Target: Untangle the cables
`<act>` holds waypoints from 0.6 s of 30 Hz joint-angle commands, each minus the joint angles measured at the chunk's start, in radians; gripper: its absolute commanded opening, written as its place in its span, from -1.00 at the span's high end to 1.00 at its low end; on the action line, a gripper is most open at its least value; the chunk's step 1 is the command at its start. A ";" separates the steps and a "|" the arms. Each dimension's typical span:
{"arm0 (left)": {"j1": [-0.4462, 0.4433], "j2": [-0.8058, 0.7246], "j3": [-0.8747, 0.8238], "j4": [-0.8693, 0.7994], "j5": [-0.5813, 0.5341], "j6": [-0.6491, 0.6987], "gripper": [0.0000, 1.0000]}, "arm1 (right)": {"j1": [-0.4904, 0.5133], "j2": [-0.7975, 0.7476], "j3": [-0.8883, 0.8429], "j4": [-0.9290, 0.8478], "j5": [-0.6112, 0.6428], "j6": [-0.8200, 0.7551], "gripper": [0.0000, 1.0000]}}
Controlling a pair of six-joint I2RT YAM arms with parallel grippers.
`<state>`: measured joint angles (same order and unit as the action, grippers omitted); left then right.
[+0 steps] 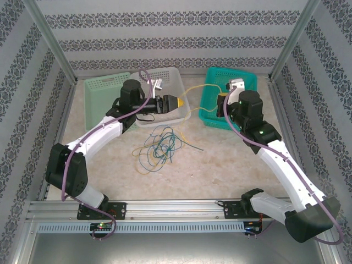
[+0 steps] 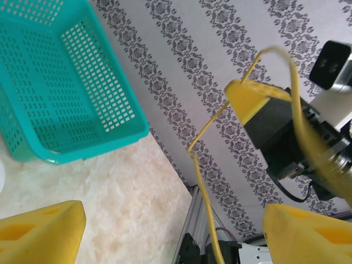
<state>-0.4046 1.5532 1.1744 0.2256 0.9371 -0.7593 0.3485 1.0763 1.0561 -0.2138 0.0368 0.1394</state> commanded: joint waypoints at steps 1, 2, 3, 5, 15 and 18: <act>-0.003 -0.018 -0.001 0.055 0.020 -0.017 -0.67 | -0.011 -0.009 0.038 0.024 -0.017 0.029 1.00; -0.002 -0.018 -0.001 0.056 0.019 -0.018 -0.65 | -0.010 -0.010 0.036 0.025 -0.020 0.031 1.00; -0.003 -0.018 0.001 0.059 0.019 -0.018 -0.64 | -0.011 -0.015 0.032 0.028 -0.024 0.031 1.00; -0.002 -0.015 0.003 0.068 0.022 -0.029 -0.63 | -0.008 -0.018 0.029 0.036 -0.034 0.034 1.00; -0.075 0.049 0.063 0.074 0.046 -0.029 -0.50 | 0.038 0.007 0.054 0.061 -0.022 0.030 1.00; -0.090 0.054 0.055 0.070 0.045 -0.025 -0.48 | 0.044 0.012 0.062 0.061 -0.012 0.028 1.00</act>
<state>-0.4793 1.5936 1.2106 0.2550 0.9592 -0.7910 0.3813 1.0817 1.0832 -0.1886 0.0181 0.1577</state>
